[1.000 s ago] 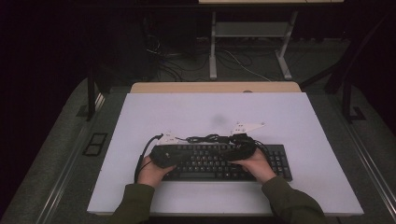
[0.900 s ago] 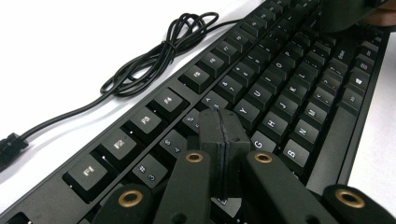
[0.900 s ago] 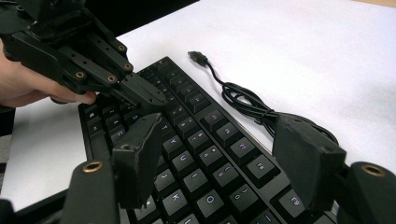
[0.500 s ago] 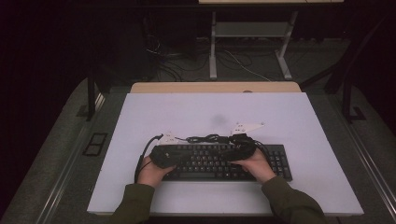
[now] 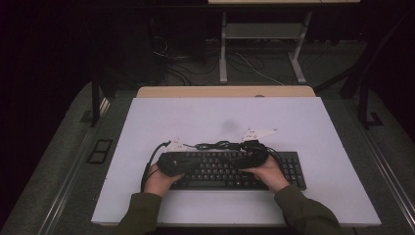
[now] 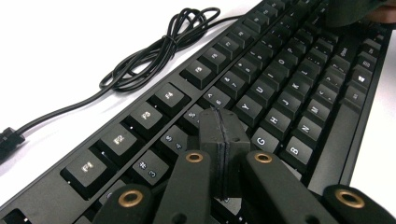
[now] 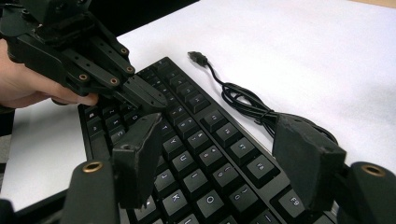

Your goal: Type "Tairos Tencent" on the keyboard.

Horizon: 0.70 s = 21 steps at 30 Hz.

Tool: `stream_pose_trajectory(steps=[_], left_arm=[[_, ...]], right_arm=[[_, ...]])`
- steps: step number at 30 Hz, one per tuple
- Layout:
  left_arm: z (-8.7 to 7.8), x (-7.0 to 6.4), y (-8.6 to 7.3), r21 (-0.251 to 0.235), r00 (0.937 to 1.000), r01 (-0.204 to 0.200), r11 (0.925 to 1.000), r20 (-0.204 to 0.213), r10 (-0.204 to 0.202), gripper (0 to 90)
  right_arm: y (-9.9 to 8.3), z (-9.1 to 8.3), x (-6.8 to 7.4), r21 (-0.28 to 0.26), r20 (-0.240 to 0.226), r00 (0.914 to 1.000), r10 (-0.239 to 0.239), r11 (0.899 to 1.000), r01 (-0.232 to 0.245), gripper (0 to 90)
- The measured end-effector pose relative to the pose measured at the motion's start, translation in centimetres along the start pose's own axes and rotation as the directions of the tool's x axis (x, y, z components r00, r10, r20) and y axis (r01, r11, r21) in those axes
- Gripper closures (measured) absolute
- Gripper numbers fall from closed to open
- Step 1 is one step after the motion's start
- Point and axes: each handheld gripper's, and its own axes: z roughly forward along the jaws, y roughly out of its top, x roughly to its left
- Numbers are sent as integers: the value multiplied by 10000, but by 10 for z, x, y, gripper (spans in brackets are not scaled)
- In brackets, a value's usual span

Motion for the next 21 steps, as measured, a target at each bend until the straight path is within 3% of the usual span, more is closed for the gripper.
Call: stream_pose_trajectory(steps=[9,21], left_arm=[[-2,-2,2,-162,10000,-31,9999,39,32,879],[-18,1,-6,-555,9999,156,9983,-4,-156,672]], right_arm=[[0,0,-1,-17,-6,10000,2,10000,-2,326],[-1,-1,-1,11,-33,10000,-3,10000,3,335]])
